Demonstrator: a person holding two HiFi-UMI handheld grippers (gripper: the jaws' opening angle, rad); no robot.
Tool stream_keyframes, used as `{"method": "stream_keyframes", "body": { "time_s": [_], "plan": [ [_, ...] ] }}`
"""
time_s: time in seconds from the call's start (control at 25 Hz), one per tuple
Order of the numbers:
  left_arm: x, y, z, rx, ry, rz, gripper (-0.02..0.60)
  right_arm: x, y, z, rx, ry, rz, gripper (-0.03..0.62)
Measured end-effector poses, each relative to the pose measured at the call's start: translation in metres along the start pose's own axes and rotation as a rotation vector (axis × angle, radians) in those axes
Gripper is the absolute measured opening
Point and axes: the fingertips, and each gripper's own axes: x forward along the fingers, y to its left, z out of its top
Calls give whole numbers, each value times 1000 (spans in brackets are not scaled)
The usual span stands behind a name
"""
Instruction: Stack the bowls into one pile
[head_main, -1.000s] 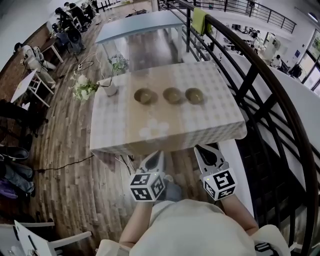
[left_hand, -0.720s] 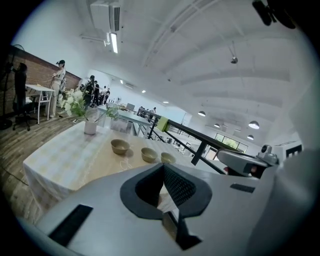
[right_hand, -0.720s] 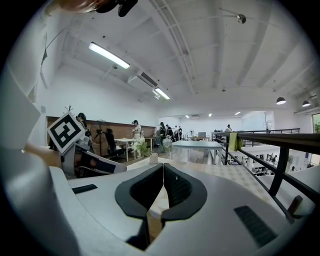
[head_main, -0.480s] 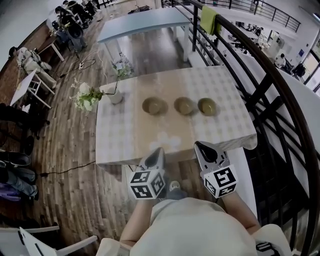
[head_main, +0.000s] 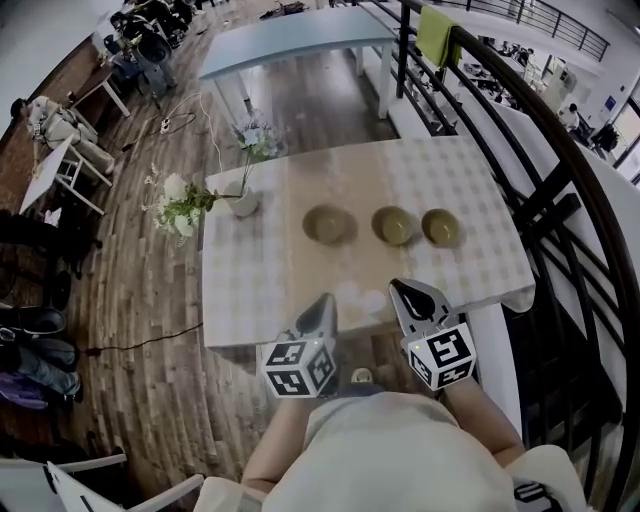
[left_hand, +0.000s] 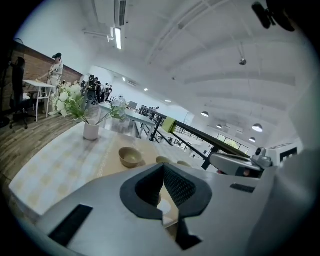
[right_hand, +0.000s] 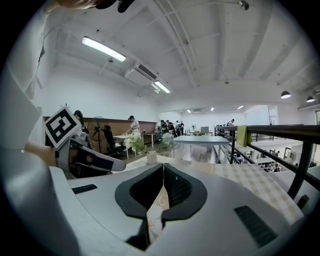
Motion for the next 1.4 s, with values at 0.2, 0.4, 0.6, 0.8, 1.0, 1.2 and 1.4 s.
{"method": "stream_keyframes", "body": {
  "time_s": [0.2, 0.4, 0.6, 0.8, 1.0, 1.2, 1.4],
  "plan": [
    [13, 20, 9, 18, 8, 23, 3, 38, 4, -5, -21, 31, 31, 2],
    [23, 40, 9, -17, 8, 59, 3, 74, -1, -17, -55, 68, 66, 2],
    [38, 57, 16, -38, 9, 92, 3, 112, -11, -28, -71, 113, 103, 3],
    [56, 68, 24, -60, -3, 116, 3, 150, -27, -42, -50, 164, 121, 3],
    [71, 84, 30, -64, 3, 146, 3, 189, -39, -49, -63, 205, 121, 6],
    [82, 93, 31, -87, 11, 166, 3, 222, -47, -60, -67, 260, 121, 38],
    [97, 96, 30, -86, 21, 165, 3, 251, -52, -77, -77, 334, 108, 71]
  ]
}}
